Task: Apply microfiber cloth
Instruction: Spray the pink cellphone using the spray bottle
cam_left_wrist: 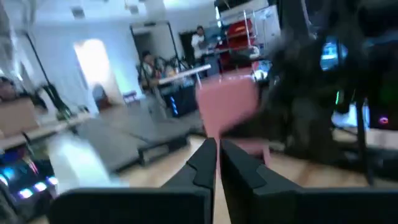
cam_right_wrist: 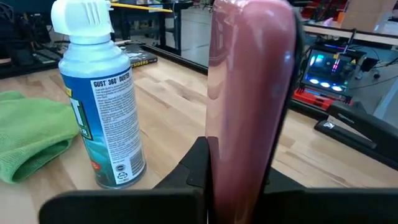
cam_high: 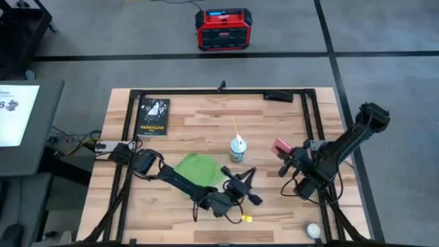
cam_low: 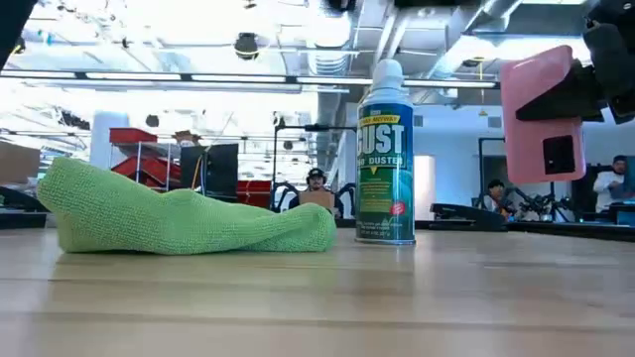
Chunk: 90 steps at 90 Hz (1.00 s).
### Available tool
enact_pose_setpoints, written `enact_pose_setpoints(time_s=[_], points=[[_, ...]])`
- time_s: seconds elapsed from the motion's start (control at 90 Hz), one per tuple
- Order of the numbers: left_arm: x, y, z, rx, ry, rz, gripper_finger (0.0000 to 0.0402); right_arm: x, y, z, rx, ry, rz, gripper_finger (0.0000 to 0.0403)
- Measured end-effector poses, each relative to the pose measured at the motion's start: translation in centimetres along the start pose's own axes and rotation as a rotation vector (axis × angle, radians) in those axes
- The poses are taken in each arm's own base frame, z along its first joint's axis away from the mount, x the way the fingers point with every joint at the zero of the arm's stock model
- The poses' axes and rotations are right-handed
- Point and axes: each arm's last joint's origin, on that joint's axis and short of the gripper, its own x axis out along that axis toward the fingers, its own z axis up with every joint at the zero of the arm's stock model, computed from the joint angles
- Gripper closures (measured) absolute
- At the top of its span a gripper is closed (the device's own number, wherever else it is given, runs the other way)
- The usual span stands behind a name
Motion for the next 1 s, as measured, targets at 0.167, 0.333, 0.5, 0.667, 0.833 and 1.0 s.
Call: enact_pose_setpoints(time_s=[0.167, 0.333, 0.5, 0.667, 0.833, 1.0], points=[[1.0, 0.0, 4.3, 0.003, 0.032, 0.059, 0.0402, 0.0, 0.0, 0.0, 0.000, 0.001, 0.000, 0.0391], [3.0, 0.4, 5.2, 0.001, 0.088, 0.112, 0.0401, 0.0, 0.0, 0.0, -0.001, 0.002, 0.001, 0.0391], [3.9, 0.5, 4.4, -0.034, 0.139, 0.090, 0.0386, -0.1, 0.0, -0.1, -0.025, 0.027, 0.007, 0.0391], [3.9, 0.4, 3.5, -0.117, 0.174, 0.048, 0.0344, -0.5, 0.1, -0.2, -0.033, 0.027, 0.029, 0.0391], [3.7, 0.3, 3.2, -0.191, 0.192, 0.008, 0.0298, -0.9, 0.1, -0.3, -0.040, 0.027, 0.055, 0.0391], [2.8, -0.1, 2.8, -0.201, 0.225, -0.046, 0.0268, -1.4, 0.2, -0.4, -0.040, 0.027, 0.085, 0.0391]])
